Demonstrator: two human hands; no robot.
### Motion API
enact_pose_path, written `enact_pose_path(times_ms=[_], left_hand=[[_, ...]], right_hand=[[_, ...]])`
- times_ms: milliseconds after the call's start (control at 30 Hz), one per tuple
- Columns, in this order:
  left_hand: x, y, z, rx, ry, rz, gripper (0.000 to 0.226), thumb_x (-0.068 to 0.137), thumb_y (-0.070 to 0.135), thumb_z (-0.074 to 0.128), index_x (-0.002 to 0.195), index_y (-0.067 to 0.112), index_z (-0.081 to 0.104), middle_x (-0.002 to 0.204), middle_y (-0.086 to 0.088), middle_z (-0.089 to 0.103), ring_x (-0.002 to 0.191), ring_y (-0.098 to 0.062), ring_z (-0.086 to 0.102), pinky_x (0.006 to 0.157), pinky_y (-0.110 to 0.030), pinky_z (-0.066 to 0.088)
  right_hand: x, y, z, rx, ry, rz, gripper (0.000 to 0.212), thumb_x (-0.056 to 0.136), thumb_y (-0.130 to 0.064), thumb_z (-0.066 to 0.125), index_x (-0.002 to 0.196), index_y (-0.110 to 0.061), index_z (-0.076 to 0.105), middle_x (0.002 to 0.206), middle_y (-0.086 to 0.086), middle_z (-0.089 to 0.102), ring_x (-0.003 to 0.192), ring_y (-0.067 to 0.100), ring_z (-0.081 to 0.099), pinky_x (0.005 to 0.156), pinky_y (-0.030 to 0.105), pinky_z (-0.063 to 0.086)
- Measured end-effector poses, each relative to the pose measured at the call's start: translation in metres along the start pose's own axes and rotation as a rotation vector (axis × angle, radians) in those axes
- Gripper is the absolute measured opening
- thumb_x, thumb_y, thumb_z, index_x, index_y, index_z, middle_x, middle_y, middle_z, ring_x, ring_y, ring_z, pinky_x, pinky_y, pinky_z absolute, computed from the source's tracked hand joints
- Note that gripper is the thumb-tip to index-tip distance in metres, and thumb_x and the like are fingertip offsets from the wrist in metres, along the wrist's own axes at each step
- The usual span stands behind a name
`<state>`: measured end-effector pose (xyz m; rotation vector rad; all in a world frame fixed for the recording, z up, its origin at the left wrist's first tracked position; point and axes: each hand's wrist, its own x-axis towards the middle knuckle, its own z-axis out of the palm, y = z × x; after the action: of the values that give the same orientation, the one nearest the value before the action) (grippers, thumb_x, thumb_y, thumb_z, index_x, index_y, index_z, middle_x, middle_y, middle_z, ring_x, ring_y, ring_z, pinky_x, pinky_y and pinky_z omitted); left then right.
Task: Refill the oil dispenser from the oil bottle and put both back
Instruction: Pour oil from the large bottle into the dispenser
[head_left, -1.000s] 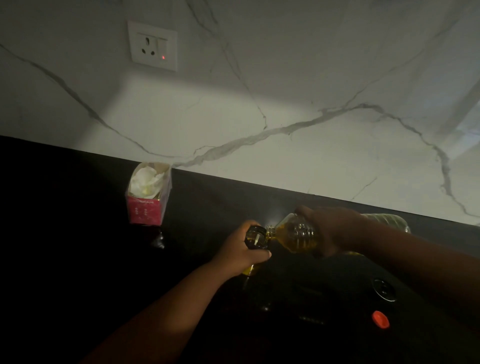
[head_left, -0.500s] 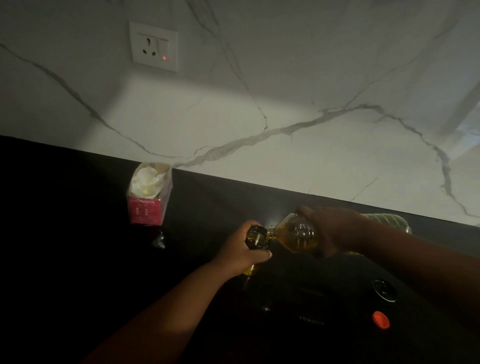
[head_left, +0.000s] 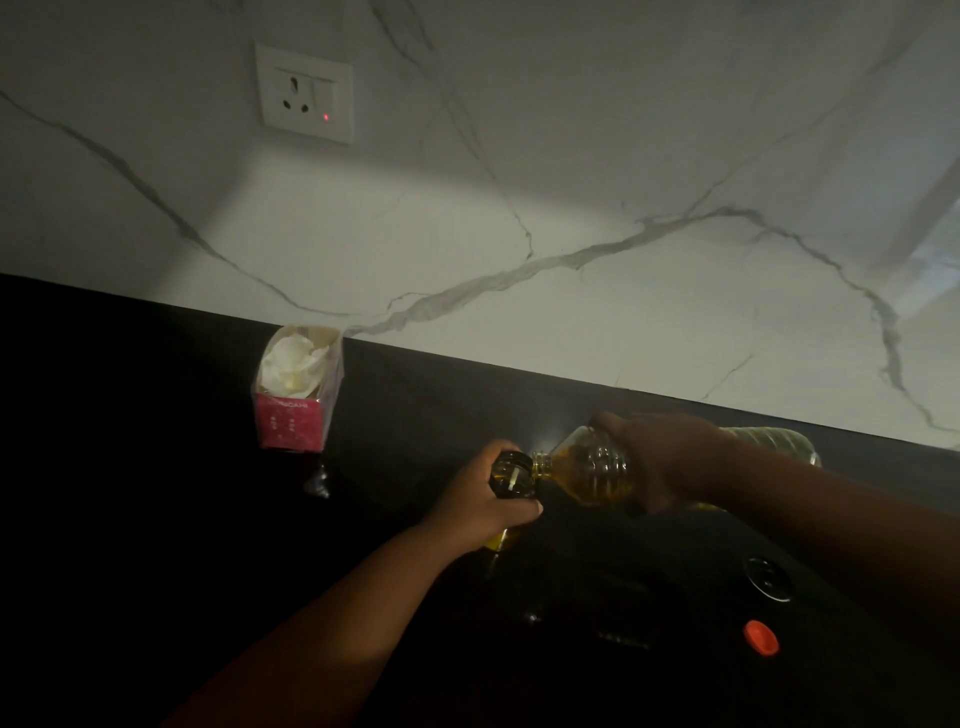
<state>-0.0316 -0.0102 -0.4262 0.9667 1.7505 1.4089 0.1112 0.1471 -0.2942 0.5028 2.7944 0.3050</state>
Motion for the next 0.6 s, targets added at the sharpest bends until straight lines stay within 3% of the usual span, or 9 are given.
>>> enact_pose_path(times_ms=[100, 267, 467, 600], left_hand=[[-0.0001, 0.0014, -0.0003, 0.002, -0.009, -0.003, 0.055, 0.068, 0.023, 0.083, 0.102, 0.052, 0.052, 0.109, 0.003, 0.063, 0.101, -0.018, 0.065, 0.092, -0.048, 0.056], [0.0004, 0.0011, 0.0017, -0.001, -0.006, -0.019, 0.06, 0.052, 0.043, 0.08, 0.102, 0.057, 0.05, 0.112, 0.002, 0.063, 0.103, -0.019, 0.065, 0.091, -0.049, 0.056], [0.001, 0.0011, 0.0019, -0.005, -0.003, -0.021, 0.06, 0.053, 0.041, 0.081, 0.1, 0.061, 0.05, 0.114, 0.002, 0.062, 0.104, -0.019, 0.064, 0.093, -0.05, 0.055], [0.0004, 0.0015, 0.0011, -0.004, -0.004, -0.024, 0.059, 0.063, 0.029, 0.083, 0.104, 0.056, 0.05, 0.115, 0.001, 0.062, 0.105, -0.02, 0.064, 0.093, -0.05, 0.055]], right_hand=[[0.0007, 0.0001, -0.0008, 0.0, -0.004, -0.003, 0.097, 0.058, -0.046, 0.081, 0.136, -0.026, 0.028, 0.117, 0.004, 0.061, 0.104, 0.023, 0.062, 0.086, 0.035, 0.052], [0.0, 0.0004, -0.0009, 0.005, -0.011, -0.003, 0.096, 0.057, -0.045, 0.082, 0.135, -0.027, 0.028, 0.117, 0.003, 0.061, 0.103, 0.023, 0.062, 0.084, 0.034, 0.052], [-0.0002, 0.0001, -0.0018, -0.011, -0.008, -0.005, 0.096, 0.058, -0.046, 0.081, 0.136, -0.027, 0.028, 0.119, 0.004, 0.061, 0.104, 0.023, 0.061, 0.085, 0.035, 0.053], [-0.0008, -0.0005, -0.0022, 0.006, -0.009, -0.014, 0.094, 0.057, -0.047, 0.081, 0.134, -0.026, 0.03, 0.117, 0.003, 0.062, 0.104, 0.022, 0.062, 0.085, 0.037, 0.053]])
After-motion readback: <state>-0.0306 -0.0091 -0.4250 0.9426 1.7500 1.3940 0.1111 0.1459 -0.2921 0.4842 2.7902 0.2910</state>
